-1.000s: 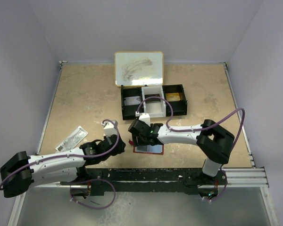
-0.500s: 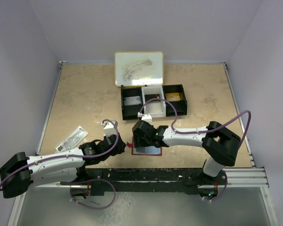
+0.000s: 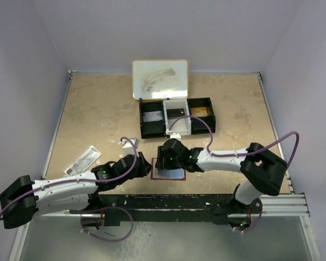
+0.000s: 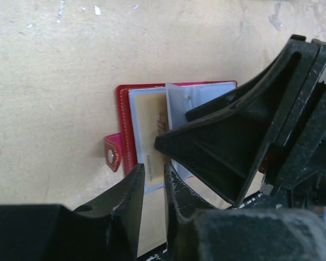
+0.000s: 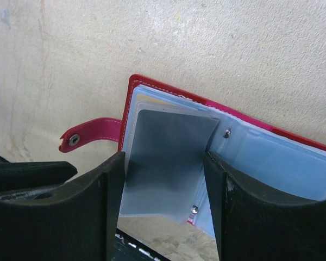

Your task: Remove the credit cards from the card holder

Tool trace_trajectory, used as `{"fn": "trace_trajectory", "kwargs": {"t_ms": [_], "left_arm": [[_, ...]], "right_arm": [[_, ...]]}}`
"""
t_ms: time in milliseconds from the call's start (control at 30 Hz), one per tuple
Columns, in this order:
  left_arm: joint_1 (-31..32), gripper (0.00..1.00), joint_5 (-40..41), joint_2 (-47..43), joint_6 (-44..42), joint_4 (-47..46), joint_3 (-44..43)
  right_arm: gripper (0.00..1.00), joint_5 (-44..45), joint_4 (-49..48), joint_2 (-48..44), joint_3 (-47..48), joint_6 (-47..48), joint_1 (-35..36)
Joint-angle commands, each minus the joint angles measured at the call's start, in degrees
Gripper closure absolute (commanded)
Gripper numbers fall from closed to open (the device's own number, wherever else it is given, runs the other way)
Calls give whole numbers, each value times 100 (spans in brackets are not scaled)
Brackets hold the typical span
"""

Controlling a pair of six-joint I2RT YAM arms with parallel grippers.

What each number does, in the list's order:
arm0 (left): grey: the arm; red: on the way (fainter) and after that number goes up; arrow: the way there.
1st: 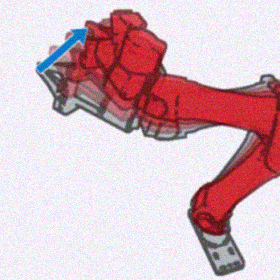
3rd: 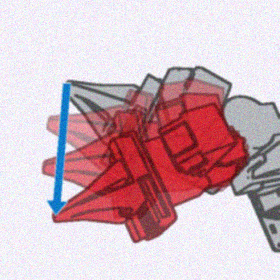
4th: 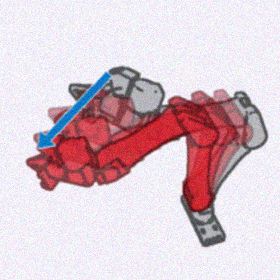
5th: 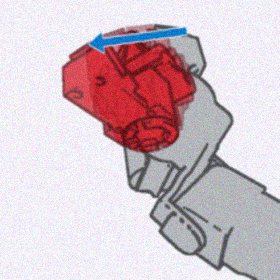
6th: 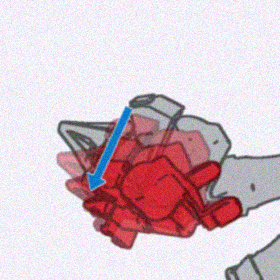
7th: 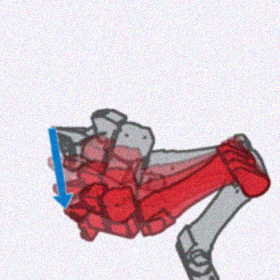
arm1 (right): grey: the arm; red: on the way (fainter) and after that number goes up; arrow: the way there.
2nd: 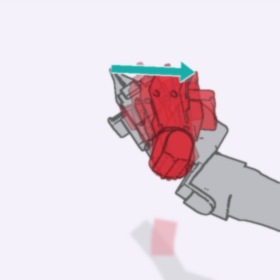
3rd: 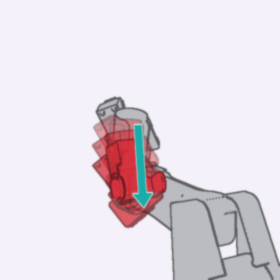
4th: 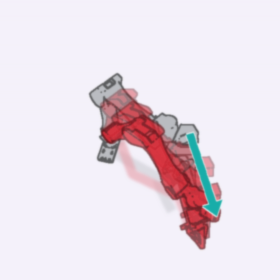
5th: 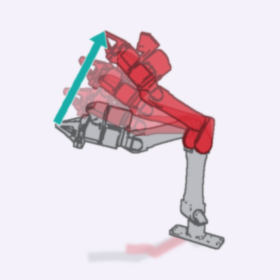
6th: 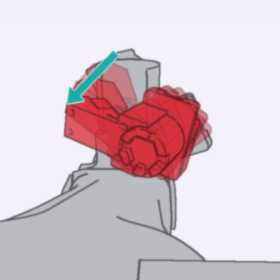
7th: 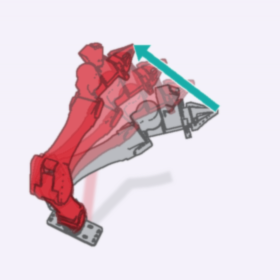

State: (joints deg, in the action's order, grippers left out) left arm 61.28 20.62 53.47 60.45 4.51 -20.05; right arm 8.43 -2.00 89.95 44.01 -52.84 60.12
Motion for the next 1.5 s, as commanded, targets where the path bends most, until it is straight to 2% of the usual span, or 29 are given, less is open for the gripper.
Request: {"fn": "trace_trajectory", "kwargs": {"t_ms": [0,133,300,533,833,1033,1467], "left_arm": [[42,78,-445,43,-77,-883,135],[42,70,-795,131,-131,-1298,307],[64,66,-1033,477,-135,-1743,456],[84,65,-1066,781,-186,-2193,464],[91,66,-1060,1147,-285,-2337,271],[128,67,-1214,1559,-281,-2912,188],[134,67,-1182,1911,-498,-2855,-231]], "right_arm": [[39,-493,-531,-157,-298,-177,-134],[39,-573,-716,-211,-474,-217,-201],[39,-627,-851,-235,-603,-254,-254],[38,-658,-868,-202,-594,-224,-278],[38,-676,-865,-230,-595,-223,-290],[36,-732,-911,-390,-549,-203,-312],[28,-39,12,-1127,-395,-234,-373]]}}
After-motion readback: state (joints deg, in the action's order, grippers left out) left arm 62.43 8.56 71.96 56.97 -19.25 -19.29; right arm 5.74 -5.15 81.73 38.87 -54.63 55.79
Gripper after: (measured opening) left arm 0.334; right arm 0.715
